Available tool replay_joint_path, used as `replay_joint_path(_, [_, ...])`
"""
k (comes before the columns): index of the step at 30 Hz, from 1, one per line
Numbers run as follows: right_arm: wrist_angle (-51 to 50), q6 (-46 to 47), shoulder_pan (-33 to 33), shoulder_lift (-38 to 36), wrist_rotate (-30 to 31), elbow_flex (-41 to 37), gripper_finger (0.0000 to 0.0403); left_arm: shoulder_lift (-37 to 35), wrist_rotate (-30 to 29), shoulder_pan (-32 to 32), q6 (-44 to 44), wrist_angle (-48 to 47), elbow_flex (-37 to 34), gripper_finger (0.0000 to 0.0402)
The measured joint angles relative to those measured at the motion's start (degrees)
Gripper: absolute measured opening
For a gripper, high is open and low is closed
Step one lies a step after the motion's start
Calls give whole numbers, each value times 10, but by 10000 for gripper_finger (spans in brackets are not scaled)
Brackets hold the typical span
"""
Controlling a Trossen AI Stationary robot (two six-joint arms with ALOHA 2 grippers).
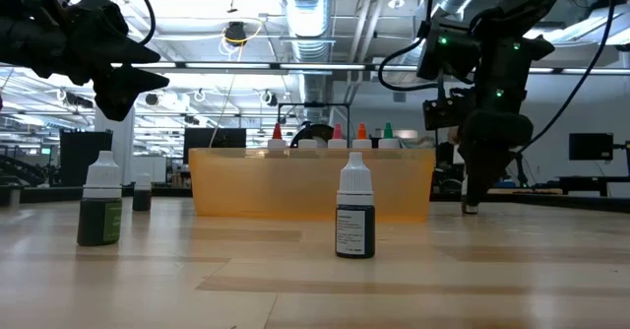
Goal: Pick & Place food coloring
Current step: Put the top small green food coloring bottle into the orange bin
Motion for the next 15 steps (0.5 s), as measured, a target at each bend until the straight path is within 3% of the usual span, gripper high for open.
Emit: replay_joint_path(15, [0, 4, 0, 0, 0, 0, 118, 0, 0, 0, 0, 0, 0, 176])
